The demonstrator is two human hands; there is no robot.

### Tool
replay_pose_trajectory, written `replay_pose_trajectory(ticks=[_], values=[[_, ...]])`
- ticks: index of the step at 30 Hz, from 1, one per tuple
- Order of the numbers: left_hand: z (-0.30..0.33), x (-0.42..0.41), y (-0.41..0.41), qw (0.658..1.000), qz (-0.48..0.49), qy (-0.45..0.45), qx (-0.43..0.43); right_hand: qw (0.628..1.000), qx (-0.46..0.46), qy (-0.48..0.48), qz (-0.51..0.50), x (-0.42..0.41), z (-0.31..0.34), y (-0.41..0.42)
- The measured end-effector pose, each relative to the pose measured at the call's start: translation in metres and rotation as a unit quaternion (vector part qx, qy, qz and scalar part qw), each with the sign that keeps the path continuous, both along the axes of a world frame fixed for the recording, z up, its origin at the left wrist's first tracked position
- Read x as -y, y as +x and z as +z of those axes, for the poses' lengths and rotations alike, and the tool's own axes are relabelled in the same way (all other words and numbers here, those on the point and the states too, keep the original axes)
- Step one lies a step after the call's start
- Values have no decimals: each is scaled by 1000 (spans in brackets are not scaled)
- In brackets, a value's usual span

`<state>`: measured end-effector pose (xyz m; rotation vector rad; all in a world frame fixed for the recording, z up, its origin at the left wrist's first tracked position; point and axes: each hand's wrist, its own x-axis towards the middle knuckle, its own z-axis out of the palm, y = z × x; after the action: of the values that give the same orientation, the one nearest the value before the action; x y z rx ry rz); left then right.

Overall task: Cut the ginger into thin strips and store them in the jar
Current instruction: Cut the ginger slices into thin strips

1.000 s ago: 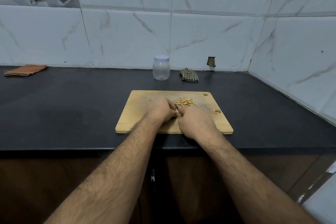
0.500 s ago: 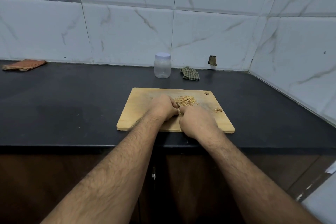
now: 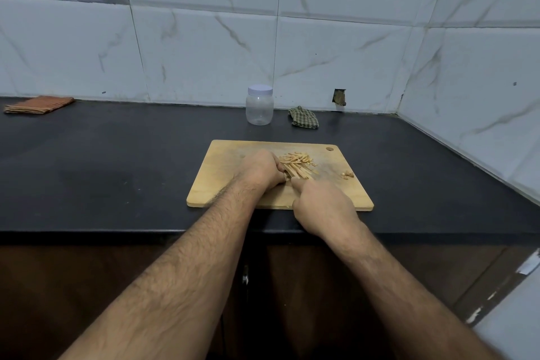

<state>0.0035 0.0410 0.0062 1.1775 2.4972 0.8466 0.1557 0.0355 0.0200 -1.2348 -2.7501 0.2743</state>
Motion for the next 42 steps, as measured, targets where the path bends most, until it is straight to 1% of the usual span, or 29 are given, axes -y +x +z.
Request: replay_pose_trajectory(ticks=[5, 9, 16, 20, 23, 27, 35, 42], values=[[3, 2, 1, 1000, -8, -4, -8, 1000, 8, 8, -6, 7, -5, 13], [2, 3, 2, 1000, -3, 4, 2, 1000, 12, 6, -9, 9, -4, 17], [0, 3, 2, 1000, 9, 19, 23, 1000, -9, 9, -11, -6, 1, -6], [-2, 3, 2, 999, 9, 23, 23, 1000, -17, 3, -19, -10, 2, -5], [-3, 3, 1, 999, 12, 23, 21, 999, -41, 0, -25, -12, 4, 0], [-6, 3, -1, 999, 18, 29, 22, 998, -58, 12, -10, -12, 7, -2], [-6, 2, -1, 999, 13, 34, 7, 1000, -27, 14, -5, -13, 1, -13], [-7, 0, -4, 999, 8, 24, 26, 1000, -10, 11, -12, -15, 2, -17]])
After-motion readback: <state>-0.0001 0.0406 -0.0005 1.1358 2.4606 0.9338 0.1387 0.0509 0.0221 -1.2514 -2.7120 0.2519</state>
